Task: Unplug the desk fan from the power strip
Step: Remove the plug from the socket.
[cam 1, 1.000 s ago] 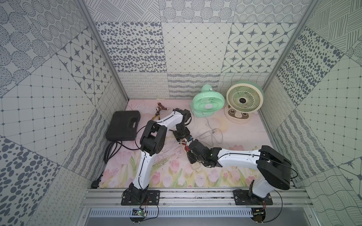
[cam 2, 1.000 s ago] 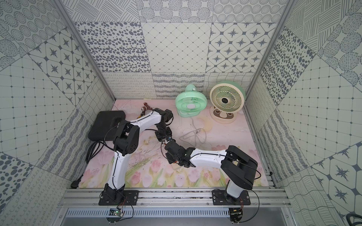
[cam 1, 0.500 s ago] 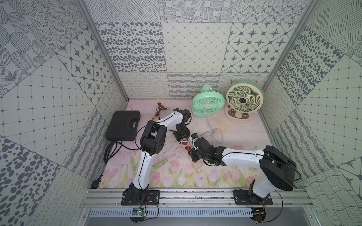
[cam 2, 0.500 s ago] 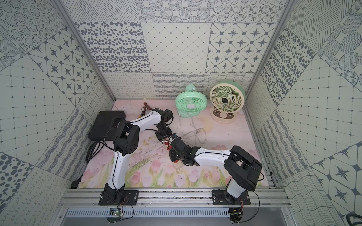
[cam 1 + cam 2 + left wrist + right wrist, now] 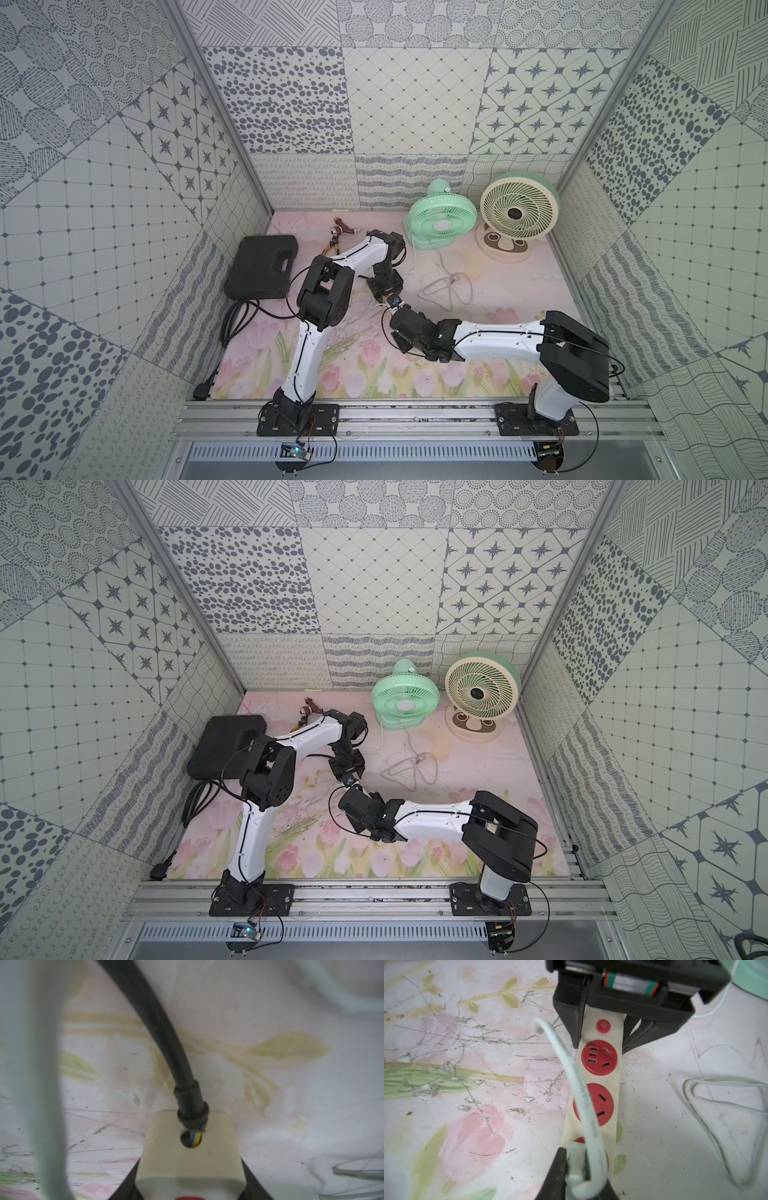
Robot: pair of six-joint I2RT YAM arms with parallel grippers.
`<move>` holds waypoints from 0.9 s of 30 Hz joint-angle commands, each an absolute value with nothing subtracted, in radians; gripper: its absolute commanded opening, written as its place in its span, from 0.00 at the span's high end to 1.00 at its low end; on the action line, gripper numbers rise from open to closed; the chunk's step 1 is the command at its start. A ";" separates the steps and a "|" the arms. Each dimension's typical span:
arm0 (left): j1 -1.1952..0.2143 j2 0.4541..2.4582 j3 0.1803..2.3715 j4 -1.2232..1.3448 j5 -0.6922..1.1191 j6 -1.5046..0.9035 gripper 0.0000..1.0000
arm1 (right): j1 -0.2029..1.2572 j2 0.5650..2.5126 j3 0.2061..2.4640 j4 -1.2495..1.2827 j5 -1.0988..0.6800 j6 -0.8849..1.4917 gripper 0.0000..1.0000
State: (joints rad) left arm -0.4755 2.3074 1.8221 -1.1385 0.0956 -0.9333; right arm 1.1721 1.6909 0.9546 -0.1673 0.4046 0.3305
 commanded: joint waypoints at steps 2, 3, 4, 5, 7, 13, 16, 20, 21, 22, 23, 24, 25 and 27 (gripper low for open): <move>-0.476 2.381 1.767 -1.305 -0.052 -0.956 1.00 | 1.257 1.725 1.047 -0.076 0.506 0.180 1.00; -0.476 2.381 1.768 -1.305 -0.050 -0.956 1.00 | 1.264 1.731 1.053 -0.079 0.516 0.171 1.00; -0.476 2.382 1.767 -1.304 -0.049 -0.954 1.00 | 1.270 1.736 1.058 -0.080 0.519 0.164 1.00; -0.477 2.382 1.767 -1.304 -0.050 -0.954 1.00 | 1.273 1.740 1.061 -0.080 0.519 0.165 1.00; -0.476 2.381 1.767 -1.304 -0.050 -0.954 1.00 | 1.273 1.742 1.064 -0.078 0.522 0.168 1.00; -0.476 2.379 1.763 -1.301 -0.051 -0.953 1.00 | 1.269 1.729 1.057 -0.078 0.527 0.197 1.00; -0.475 2.379 1.761 -1.299 -0.051 -0.953 1.00 | 1.252 1.710 1.048 -0.078 0.499 0.233 1.00; -0.476 2.378 1.759 -1.299 -0.052 -0.952 1.00 | 1.208 1.673 1.020 -0.072 0.424 0.301 1.00; -0.476 2.377 1.759 -1.300 -0.052 -0.951 1.00 | 1.195 1.661 1.010 -0.065 0.407 0.325 1.00; -0.476 2.378 1.759 -1.299 -0.052 -0.952 1.00 | 1.181 1.649 0.998 -0.059 0.385 0.347 1.00; -0.476 2.378 1.759 -1.299 -0.053 -0.952 1.00 | 1.166 1.637 0.984 -0.048 0.358 0.366 1.00; -0.475 2.378 1.758 -1.299 -0.052 -0.951 1.00 | 1.151 1.625 0.969 -0.037 0.331 0.388 1.00; -0.477 2.378 1.758 -1.299 -0.052 -0.951 1.00 | 1.133 1.610 0.951 -0.022 0.307 0.410 1.00; -0.476 2.378 1.758 -1.298 -0.052 -0.951 1.00 | 1.093 1.581 0.913 0.013 0.246 0.465 1.00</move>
State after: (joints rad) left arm -0.4747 2.3070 1.8175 -1.1416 0.0959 -0.9138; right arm 1.1286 1.6676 0.9348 -0.1539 0.3431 0.3817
